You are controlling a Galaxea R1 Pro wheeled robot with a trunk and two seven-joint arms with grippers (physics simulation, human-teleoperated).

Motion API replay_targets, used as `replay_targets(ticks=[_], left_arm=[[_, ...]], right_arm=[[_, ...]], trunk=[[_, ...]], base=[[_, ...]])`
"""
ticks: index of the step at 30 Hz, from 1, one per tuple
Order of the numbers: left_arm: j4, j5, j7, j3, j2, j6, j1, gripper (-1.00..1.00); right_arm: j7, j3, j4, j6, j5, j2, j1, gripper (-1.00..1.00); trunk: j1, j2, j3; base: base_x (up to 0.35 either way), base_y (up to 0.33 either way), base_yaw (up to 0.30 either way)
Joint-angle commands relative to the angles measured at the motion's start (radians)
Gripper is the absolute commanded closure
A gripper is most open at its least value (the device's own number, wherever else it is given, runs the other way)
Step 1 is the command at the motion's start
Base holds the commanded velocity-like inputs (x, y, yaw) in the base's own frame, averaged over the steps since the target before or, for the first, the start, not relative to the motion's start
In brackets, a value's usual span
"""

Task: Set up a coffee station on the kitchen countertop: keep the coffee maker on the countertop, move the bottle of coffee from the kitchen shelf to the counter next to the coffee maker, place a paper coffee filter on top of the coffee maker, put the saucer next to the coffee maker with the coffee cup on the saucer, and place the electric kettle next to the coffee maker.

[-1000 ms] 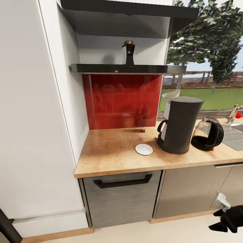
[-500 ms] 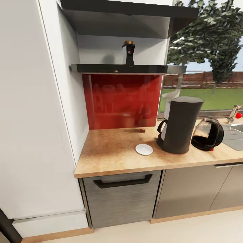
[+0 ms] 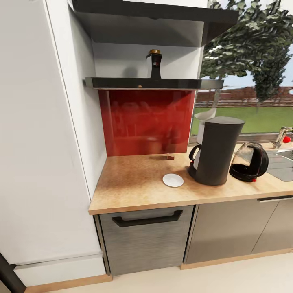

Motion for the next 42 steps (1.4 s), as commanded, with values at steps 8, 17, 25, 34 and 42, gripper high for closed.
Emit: replay_targets(ticks=[8,17,25,34,42], left_arm=[[-0.002,0.008,0.001,0.000,-0.001,-0.001,0.001,-1.00],[-0.001,0.008,0.001,0.000,-0.001,-0.001,0.001,-1.00],[-0.001,0.008,0.001,0.000,-0.001,-0.001,0.001,-1.00],[-0.001,0.008,0.001,0.000,-0.001,-0.001,0.001,-1.00],[-0.001,0.008,0.001,-0.001,-0.001,0.000,0.001,-1.00]], right_arm=[[0.003,-0.007,0.001,-0.005,0.010,0.001,-0.001,-1.00],[0.001,-0.007,0.002,-0.005,0.009,0.001,-0.001,-1.00],[0.001,-0.007,0.002,-0.005,0.009,0.001,-0.001,-1.00],[-0.002,-0.007,0.002,-0.005,0.009,0.001,-0.001,-1.00],[-0.006,-0.007,0.002,-0.006,0.010,0.003,-0.001,-1.00]], trunk=[[0.000,-0.001,0.004],[0.000,-0.001,0.011],[0.000,-0.001,0.017],[0.000,-0.001,0.024],[0.000,-0.001,0.025]], base=[[0.000,-0.063,-0.177],[0.000,-0.007,-0.216],[0.000,-0.001,-0.221],[0.000,0.000,-0.199],[0.000,-0.045,-0.027]])
